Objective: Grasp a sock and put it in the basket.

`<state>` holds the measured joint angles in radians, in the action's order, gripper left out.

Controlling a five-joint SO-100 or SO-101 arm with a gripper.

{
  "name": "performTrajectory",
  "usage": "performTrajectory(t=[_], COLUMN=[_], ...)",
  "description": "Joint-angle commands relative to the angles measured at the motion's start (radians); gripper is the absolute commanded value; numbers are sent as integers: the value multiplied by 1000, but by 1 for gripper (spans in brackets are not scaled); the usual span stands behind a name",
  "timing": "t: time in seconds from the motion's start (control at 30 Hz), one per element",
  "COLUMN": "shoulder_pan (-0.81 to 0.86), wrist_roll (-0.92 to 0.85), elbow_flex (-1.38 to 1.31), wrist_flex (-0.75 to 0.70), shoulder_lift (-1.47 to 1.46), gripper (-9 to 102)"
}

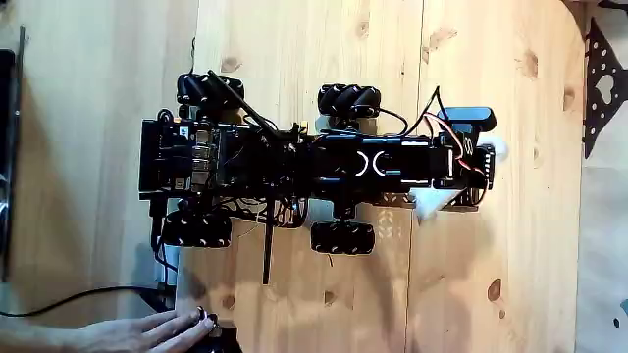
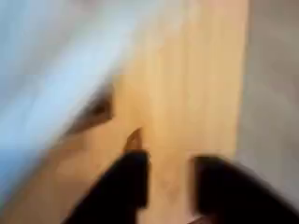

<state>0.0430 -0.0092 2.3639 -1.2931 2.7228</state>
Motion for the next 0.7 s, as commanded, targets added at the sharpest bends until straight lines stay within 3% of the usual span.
performTrajectory(t=[0.0, 0.1, 0.27, 0.57, 0.67], shoulder_pan=[38, 64, 103, 147, 120], wrist_roll=[-38, -64, -67, -78, -80], elbow_flex=[-3, -14, 11, 376, 431], wrist_flex=[-51, -135, -98, 232, 258], shoulder_lift=[-28, -52, -100, -78, -26], gripper=[0, 0, 0, 0, 0])
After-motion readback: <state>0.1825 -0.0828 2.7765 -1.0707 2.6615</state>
